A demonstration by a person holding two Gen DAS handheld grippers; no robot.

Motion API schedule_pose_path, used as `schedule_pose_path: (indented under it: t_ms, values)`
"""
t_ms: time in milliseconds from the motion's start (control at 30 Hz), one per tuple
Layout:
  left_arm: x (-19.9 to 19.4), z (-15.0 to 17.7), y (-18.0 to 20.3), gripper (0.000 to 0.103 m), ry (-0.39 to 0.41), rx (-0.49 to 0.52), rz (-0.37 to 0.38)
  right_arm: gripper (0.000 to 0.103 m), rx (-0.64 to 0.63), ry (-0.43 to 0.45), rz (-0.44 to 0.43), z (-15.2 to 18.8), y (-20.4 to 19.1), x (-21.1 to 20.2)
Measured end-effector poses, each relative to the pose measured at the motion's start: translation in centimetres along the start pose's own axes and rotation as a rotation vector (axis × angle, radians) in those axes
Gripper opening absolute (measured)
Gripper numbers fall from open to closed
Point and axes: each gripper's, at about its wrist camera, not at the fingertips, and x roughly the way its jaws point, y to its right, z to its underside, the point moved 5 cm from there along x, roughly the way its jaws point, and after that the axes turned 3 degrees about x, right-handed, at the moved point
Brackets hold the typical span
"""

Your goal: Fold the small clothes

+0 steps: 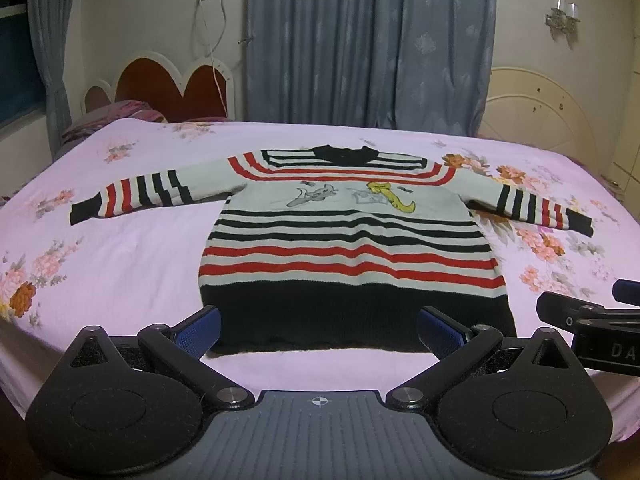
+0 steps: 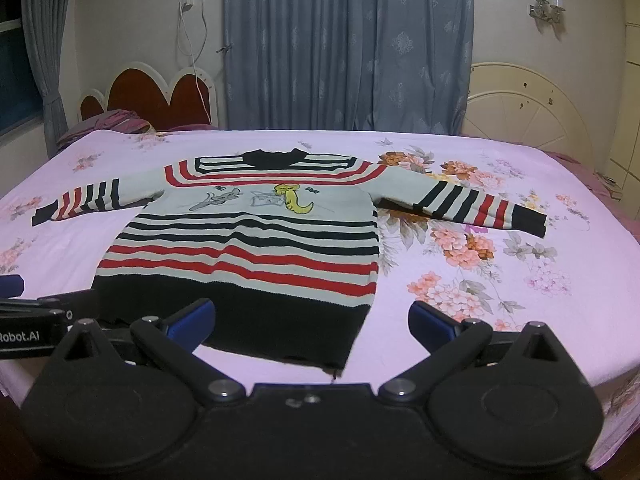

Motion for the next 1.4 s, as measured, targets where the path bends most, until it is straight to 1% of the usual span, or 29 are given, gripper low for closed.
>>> schedule_pose_path:
  t_ms: [1400]
  values:
    - [0.44, -0.61, 0.03, 0.103, 0.013, 0.017, -0.015, 0.102, 0.006, 0.005, -0.002, -0.56, 0.0, -0.2]
